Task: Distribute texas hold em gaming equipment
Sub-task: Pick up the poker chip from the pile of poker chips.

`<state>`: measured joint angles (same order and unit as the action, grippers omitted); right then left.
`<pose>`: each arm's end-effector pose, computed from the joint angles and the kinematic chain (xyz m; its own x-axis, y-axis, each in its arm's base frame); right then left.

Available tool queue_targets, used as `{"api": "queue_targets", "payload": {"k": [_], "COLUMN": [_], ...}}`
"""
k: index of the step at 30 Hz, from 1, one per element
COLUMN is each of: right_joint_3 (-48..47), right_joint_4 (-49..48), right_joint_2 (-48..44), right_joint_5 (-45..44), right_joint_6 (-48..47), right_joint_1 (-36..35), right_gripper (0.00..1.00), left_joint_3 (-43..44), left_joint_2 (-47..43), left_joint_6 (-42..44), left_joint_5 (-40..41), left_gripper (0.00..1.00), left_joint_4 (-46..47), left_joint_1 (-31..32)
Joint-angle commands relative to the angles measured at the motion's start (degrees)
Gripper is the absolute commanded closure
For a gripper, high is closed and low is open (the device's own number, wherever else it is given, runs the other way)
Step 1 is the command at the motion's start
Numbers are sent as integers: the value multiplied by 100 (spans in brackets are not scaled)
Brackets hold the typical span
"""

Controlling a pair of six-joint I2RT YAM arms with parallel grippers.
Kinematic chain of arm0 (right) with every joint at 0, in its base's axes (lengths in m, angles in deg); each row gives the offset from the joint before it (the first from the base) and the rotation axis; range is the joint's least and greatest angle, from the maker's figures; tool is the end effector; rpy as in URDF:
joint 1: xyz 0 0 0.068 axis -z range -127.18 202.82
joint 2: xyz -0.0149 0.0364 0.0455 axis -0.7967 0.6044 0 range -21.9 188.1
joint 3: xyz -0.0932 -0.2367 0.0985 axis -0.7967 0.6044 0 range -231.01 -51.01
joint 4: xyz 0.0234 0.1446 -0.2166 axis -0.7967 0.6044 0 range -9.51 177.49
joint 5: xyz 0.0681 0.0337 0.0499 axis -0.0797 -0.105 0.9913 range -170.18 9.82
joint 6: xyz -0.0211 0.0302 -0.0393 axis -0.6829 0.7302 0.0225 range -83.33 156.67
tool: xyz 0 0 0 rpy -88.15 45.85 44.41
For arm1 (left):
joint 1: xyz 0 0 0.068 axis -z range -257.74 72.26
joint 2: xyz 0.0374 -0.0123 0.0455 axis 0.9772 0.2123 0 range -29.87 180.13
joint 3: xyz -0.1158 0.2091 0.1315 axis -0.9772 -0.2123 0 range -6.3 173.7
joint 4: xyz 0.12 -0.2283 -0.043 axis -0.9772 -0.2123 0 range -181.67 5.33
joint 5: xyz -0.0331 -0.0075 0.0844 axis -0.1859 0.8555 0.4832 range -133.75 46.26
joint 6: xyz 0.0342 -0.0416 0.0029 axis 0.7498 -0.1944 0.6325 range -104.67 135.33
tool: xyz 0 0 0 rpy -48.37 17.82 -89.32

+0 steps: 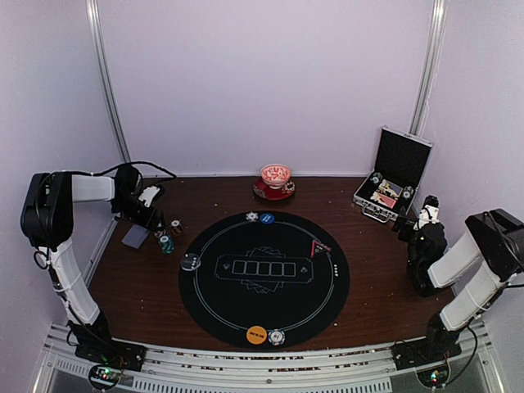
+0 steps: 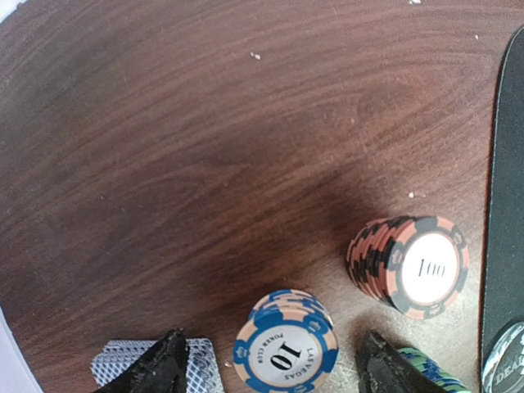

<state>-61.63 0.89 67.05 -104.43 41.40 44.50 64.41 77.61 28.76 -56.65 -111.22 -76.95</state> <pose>0.2296 0.0188 0.1520 0.0444 0.0824 -0.9956 0.2716 0.9580 0.0914 0.3801 -0.0132 0.1695 -0.8426 0.2381 -0.4831 0.3182 0.9438 -0.0898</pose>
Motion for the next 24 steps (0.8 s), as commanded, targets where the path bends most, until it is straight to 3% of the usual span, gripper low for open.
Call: {"api": "queue_targets", "payload": {"k": [1, 17, 24], "right_joint_3": [-30, -35, -31], "right_joint_4": [-140, -138, -136], "right_joint_2": [39, 42, 42], "right_joint_5": [-1, -1, -5], "right_joint_6": [19, 20, 18], "right_joint_1": [32, 37, 31], "right_gripper": [0, 0, 0], "left_joint_3": [-84, -102, -127], "left_joint_2": [97, 129, 69], "left_joint_6": [109, 67, 39], "left_joint_5": [-141, -234, -205], "left_gripper": [30, 47, 59], "left_joint_4": [185, 218, 239], "left_joint_1": [-27, -18, -19]}}
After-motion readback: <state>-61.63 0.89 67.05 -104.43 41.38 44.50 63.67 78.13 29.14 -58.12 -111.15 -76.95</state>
